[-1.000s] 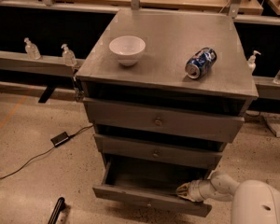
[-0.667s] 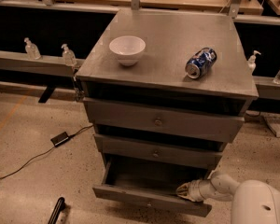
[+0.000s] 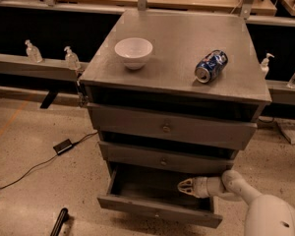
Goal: Open bottom drawer
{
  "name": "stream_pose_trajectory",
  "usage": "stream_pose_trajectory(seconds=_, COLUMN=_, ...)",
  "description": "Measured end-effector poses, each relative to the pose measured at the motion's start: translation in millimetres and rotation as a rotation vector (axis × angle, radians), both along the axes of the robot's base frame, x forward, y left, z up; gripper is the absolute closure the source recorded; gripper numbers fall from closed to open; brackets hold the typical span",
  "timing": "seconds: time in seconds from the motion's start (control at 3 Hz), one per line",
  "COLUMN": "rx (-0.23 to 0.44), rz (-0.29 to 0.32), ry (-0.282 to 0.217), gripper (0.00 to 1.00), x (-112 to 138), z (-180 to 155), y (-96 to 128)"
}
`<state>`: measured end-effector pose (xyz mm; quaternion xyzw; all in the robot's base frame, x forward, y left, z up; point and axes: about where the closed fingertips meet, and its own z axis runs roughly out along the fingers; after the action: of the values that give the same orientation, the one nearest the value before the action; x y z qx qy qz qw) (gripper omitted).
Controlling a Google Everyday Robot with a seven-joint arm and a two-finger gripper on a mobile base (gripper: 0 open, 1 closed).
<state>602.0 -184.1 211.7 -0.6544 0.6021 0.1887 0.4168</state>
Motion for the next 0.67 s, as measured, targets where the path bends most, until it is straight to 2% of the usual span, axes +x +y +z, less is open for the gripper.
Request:
stream_pose_trajectory(seconds=0.33, rx=-0.009, rz=0.019, ry=-0.007, gripper=1.00, x=23.3, z=2.8, y=21.1)
stream_pose_trajectory(seconds=0.67, rx=-0.055, rz=0.016, ry=0.036, gripper=1.00, x=16.5, z=-15.5, y=26.4)
